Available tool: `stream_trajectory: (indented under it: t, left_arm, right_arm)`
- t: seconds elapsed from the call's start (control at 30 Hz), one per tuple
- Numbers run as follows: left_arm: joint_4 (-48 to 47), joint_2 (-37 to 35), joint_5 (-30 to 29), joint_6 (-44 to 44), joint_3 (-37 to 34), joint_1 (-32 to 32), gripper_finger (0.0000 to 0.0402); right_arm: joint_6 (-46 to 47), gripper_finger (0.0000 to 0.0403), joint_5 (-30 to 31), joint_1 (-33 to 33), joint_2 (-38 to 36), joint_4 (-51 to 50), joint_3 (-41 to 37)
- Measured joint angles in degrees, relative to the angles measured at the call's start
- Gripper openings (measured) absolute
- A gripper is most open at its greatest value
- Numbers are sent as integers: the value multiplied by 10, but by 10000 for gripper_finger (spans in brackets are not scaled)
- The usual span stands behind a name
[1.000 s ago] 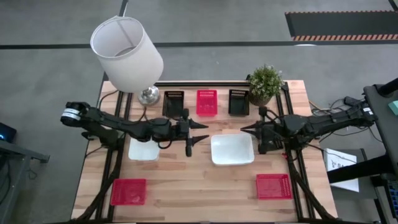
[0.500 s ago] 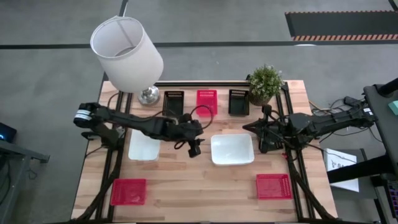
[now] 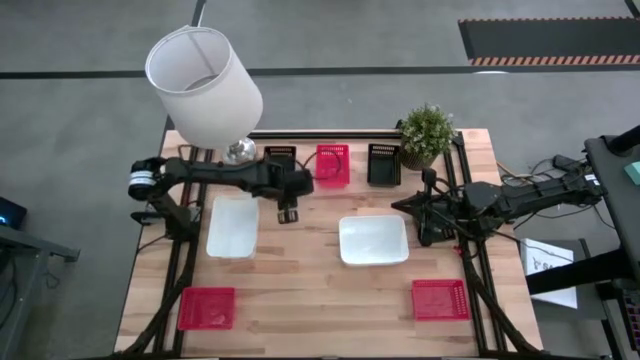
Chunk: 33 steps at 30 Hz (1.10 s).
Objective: Stack baskets by color
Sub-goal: Stack the top left black bin into the top right black bin
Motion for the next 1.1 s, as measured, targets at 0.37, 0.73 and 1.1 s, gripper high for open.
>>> stream_trajectory:
  t: [0.37, 0.73, 1.1]
  left_arm:
    - [37, 0, -1, 57, -24, 51, 118]
    - [131, 0, -51, 99, -96, 64, 219]
    - [197, 5, -46, 123, -143, 72, 226]
  right_arm:
    - [10, 9, 0, 0, 0, -16, 0]
    - [17, 9, 0, 0, 1, -24, 0]
    - [17, 9, 0, 0, 1, -28, 0]
